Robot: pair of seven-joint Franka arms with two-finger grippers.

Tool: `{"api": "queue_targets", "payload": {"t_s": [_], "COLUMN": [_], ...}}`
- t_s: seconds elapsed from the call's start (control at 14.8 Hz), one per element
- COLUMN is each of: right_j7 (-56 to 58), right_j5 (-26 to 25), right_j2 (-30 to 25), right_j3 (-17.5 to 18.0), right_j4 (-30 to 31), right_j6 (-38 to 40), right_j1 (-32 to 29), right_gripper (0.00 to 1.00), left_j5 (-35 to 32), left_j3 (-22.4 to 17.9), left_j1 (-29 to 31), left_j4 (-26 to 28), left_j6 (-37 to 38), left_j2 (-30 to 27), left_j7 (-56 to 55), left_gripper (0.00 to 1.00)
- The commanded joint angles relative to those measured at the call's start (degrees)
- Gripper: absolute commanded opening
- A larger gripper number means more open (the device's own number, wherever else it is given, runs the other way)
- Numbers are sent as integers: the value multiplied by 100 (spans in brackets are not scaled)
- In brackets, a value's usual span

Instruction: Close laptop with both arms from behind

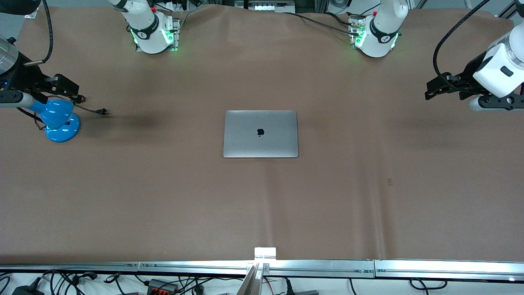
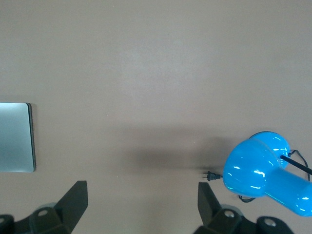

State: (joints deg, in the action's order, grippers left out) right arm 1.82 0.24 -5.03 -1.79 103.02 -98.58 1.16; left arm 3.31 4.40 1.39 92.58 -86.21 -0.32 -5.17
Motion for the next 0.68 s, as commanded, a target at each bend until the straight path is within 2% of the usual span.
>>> {"api": "queue_targets", "payload": {"t_s": [0.0,0.61], "right_j7": [90,46], "right_j5": [38,55], "right_j2": [-68,-77], "right_j3": [127,118], "right_j4": [60,95], "right_j6": [14,40], "right_j1": [-151,-160], "right_gripper": [100,100], "left_j5": [56,-59], "left_j3": [-27,-62], "left_j1": [45,46], "left_j4": [-74,-74], "left_j6": [52,69], "left_j2": [32,32], "left_j7": [156,156], "left_gripper": [100,100]}}
